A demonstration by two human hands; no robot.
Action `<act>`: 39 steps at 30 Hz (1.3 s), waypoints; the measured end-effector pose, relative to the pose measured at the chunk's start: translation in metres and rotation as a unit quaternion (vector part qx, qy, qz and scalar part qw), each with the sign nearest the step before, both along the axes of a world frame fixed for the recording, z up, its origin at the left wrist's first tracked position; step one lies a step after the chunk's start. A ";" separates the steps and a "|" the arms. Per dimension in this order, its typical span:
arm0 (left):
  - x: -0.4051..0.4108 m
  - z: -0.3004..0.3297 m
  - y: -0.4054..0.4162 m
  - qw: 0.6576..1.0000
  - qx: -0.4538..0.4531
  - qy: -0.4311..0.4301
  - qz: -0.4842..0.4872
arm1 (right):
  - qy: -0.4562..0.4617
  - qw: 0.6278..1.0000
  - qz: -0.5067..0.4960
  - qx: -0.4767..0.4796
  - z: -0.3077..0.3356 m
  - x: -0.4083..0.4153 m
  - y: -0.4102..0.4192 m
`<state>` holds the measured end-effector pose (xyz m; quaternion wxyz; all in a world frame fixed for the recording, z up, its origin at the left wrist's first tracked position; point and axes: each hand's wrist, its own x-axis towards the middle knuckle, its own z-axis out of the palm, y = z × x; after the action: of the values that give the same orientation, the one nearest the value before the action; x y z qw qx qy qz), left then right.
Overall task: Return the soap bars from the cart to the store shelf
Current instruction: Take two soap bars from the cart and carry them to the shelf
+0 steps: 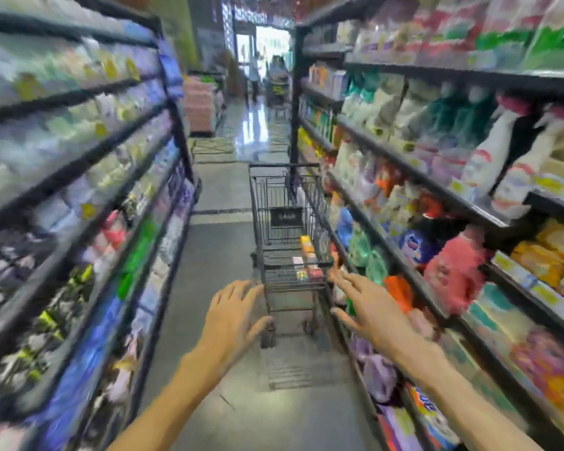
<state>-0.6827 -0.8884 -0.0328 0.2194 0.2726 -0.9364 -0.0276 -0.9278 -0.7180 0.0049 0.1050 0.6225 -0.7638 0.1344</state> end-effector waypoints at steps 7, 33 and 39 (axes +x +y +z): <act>0.049 -0.005 -0.160 0.997 0.015 -0.034 0.065 | 0.004 1.000 0.028 0.005 -0.001 0.033 -0.176; -0.117 0.001 -0.653 0.992 0.000 -0.095 0.085 | -0.023 0.994 0.045 0.093 -0.019 -0.129 -0.694; -0.212 -0.014 -0.758 0.995 0.004 -0.100 0.015 | -0.026 0.995 -0.009 0.096 -0.014 -0.196 -0.767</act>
<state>-0.8950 -1.6460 -0.0470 0.1243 0.2890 -0.9492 -0.0003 -1.1237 -1.4851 -0.0092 0.0264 0.6192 -0.7811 0.0755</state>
